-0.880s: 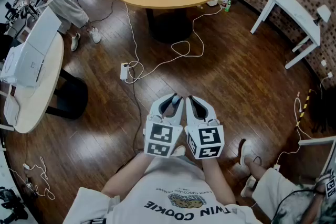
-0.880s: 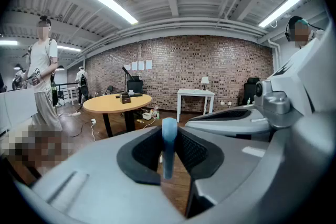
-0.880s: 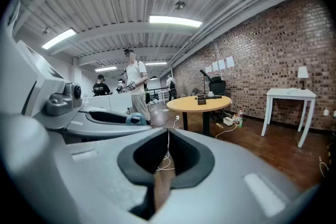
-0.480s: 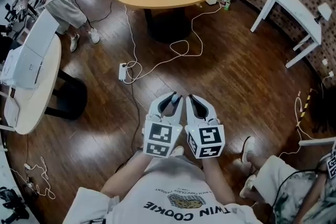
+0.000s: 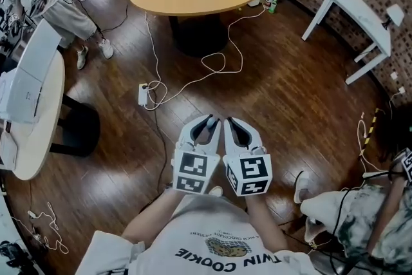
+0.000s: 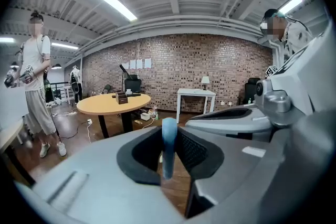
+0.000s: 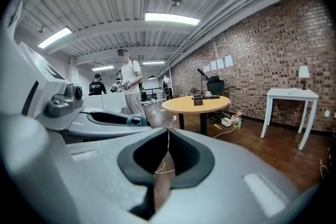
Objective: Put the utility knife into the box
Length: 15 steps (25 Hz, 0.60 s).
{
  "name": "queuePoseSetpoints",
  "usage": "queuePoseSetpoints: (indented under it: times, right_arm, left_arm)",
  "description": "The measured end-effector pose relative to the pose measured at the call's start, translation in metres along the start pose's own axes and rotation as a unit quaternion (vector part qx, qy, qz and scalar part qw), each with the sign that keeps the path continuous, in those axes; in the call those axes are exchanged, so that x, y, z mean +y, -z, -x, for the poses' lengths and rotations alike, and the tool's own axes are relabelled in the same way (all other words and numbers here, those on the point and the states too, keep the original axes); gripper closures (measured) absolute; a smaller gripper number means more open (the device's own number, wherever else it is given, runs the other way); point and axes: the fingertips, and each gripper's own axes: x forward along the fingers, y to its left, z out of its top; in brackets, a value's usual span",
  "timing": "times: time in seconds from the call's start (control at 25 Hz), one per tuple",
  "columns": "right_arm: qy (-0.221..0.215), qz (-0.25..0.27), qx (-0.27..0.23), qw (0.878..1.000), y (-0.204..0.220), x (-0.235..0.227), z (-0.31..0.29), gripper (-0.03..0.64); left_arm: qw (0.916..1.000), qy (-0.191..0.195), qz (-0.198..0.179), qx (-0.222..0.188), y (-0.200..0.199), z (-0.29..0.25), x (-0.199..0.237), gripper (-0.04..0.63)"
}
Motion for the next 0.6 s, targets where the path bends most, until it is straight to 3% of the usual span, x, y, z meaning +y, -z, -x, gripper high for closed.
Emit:
queuePoseSetpoints:
  times: [0.6]
  right_arm:
    - [0.026,0.018,0.024,0.999,-0.052,0.011,-0.157,0.612]
  left_arm:
    - [0.9988,0.048,0.009,0.002,-0.034,-0.08,0.145,0.52]
